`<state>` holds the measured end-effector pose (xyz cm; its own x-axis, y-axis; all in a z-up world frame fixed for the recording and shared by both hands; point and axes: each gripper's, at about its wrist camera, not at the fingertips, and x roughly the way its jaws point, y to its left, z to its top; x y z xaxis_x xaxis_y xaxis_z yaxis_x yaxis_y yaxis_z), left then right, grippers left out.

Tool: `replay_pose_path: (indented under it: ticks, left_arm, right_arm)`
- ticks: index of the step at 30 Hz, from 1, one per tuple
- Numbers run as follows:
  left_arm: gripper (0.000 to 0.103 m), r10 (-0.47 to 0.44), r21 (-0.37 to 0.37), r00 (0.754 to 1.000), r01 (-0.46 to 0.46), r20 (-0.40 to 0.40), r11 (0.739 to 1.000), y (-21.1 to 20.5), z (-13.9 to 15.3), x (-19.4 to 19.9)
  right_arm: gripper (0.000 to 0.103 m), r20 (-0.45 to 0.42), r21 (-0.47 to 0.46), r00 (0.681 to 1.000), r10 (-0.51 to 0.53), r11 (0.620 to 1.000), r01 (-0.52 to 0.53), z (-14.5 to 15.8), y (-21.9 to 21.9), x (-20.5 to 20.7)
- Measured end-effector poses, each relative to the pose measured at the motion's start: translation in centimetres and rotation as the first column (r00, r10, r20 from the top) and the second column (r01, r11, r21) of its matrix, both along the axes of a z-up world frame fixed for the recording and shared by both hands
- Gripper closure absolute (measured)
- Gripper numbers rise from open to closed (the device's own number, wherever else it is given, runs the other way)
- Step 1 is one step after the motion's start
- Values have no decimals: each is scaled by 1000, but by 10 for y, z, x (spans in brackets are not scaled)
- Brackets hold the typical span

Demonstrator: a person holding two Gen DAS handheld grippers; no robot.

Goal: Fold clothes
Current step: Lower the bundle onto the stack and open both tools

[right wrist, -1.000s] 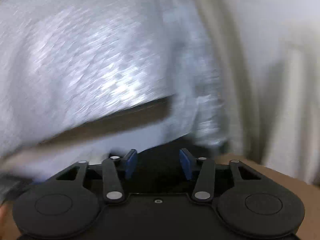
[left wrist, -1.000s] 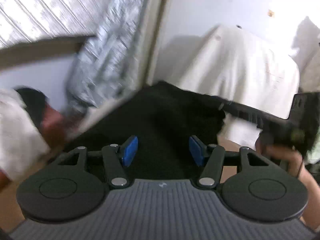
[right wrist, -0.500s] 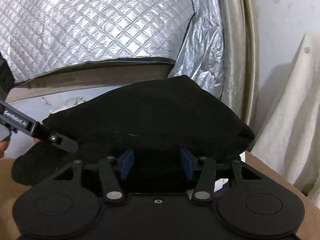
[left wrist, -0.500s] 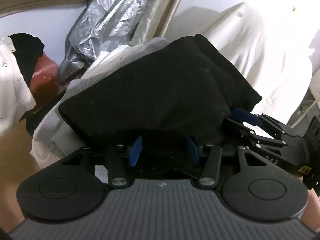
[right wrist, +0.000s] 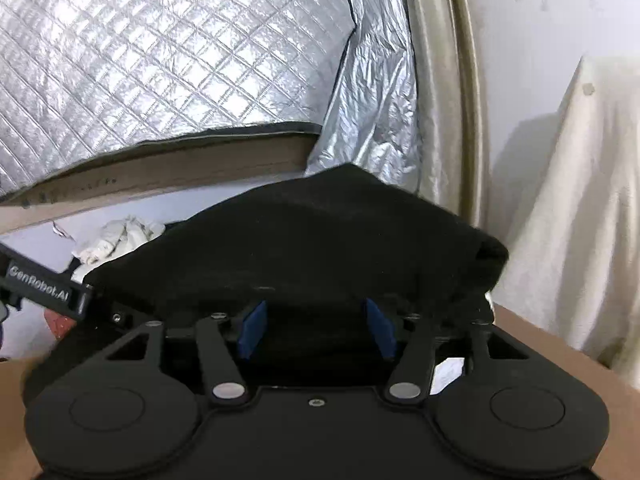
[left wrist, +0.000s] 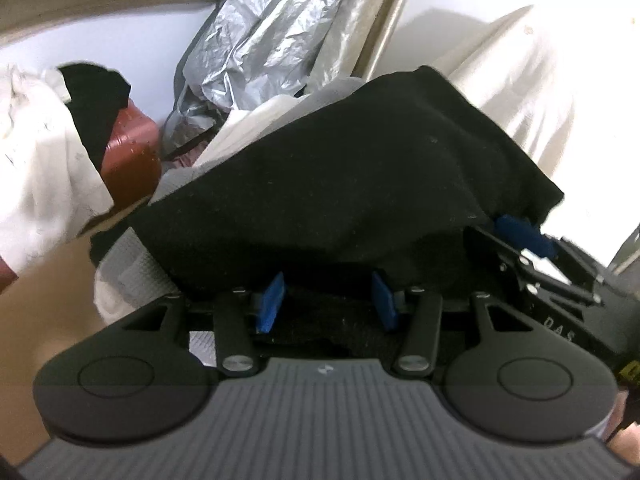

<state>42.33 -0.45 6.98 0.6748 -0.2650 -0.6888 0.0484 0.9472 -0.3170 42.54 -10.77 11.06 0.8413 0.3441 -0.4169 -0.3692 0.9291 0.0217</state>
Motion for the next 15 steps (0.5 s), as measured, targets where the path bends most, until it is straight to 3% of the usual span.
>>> replay_pose_path:
  ticks: [2, 5, 8, 15]
  left_arm:
    - [21, -3, 61, 999, 0, 39, 998, -8, 17, -20]
    - [19, -28, 126, 994, 14, 110, 992, -16, 40, -57]
    - [11, -43, 149, 989, 21, 143, 989, -22, 55, -94]
    - [8, -67, 215, 995, 50, 74, 975, -41, 52, -166]
  right_arm:
    - [30, -21, -40, 999, -41, 998, 40, 16, 8, -15]
    - [22, -31, -89, 988, -150, 985, 146, 35, 15, -51]
    - [21, -69, -70, 976, -206, 977, 202, 47, 11, -87]
    - [20, -135, -135, 967, -215, 971, 197, 51, 13, -153]
